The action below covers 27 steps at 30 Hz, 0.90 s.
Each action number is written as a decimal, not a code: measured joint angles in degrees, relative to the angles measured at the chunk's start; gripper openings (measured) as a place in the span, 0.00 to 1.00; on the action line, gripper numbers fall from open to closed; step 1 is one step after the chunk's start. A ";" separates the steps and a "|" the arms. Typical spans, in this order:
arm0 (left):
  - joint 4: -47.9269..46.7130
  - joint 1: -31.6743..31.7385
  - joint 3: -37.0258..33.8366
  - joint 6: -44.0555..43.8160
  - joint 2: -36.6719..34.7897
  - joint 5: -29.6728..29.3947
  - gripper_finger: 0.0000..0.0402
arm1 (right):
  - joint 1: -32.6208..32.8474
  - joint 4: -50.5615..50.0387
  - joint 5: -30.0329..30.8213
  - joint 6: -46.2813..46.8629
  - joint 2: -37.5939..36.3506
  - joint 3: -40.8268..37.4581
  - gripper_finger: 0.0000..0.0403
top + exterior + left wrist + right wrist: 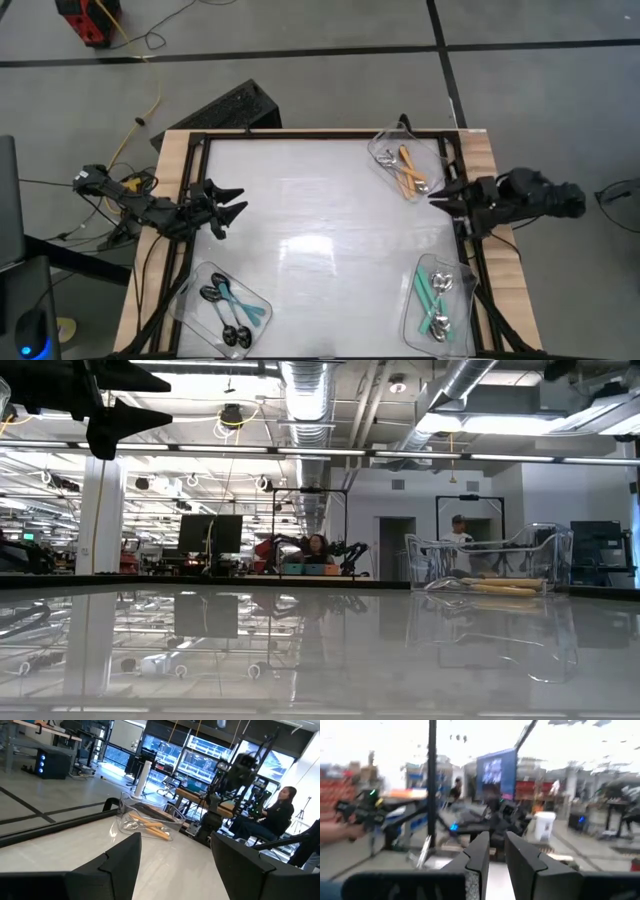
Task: Sort silverware by color (type)
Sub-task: Return to Home Position
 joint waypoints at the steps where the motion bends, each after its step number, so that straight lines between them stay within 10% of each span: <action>1: 0.00 0.01 0.00 0.00 0.02 0.00 0.56 | 0.00 2.09 1.29 0.35 -1.65 -2.33 0.22; 27: 3.21 0.09 0.00 -1.28 -0.02 -15.07 0.56 | 0.00 20.70 15.57 -1.56 -11.51 -27.59 0.22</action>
